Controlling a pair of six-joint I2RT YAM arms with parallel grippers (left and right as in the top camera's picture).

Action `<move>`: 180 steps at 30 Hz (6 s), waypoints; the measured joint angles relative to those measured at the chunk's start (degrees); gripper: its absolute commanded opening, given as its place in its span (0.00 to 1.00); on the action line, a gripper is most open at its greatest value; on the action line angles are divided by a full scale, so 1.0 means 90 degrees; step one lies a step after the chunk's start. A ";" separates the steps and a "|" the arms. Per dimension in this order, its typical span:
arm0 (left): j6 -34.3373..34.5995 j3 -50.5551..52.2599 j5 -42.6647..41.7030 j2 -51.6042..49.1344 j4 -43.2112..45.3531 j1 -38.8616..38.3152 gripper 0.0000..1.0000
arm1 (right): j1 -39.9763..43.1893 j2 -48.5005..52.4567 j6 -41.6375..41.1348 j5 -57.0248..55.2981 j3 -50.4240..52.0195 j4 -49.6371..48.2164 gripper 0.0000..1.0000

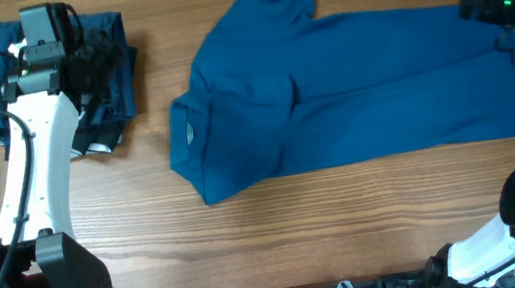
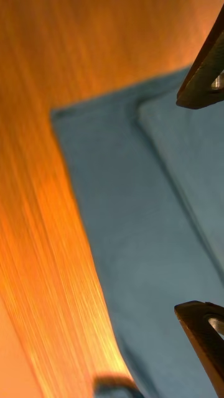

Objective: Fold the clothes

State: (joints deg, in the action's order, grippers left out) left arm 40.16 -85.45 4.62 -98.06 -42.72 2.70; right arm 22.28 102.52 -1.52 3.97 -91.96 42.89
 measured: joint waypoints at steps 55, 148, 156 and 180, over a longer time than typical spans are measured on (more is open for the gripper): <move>-0.2528 -0.5287 -0.0257 -0.5773 -0.0976 -0.2176 0.04 | 0.0476 0.0000 -0.0022 0.0002 0.0000 0.0039 1.00; -0.5265 -0.6669 -0.1105 -0.7240 0.2106 -0.2460 0.43 | 0.0457 0.3313 0.2004 -0.0153 -0.1440 -0.2443 0.98; -0.5263 -0.6730 -0.1120 -0.7240 0.1928 -0.2467 0.50 | 0.0464 0.4027 0.1865 -0.0471 -0.1443 -0.3016 0.98; -0.5270 -0.6795 -0.1120 -0.7237 0.1705 -0.2472 0.42 | 0.0646 0.4320 0.0168 -0.0262 -0.1622 -0.3232 0.41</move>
State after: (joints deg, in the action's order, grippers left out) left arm -7.27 -146.61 -5.45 -163.19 -27.38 -19.55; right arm 28.10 141.40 -0.01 1.61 -106.56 13.80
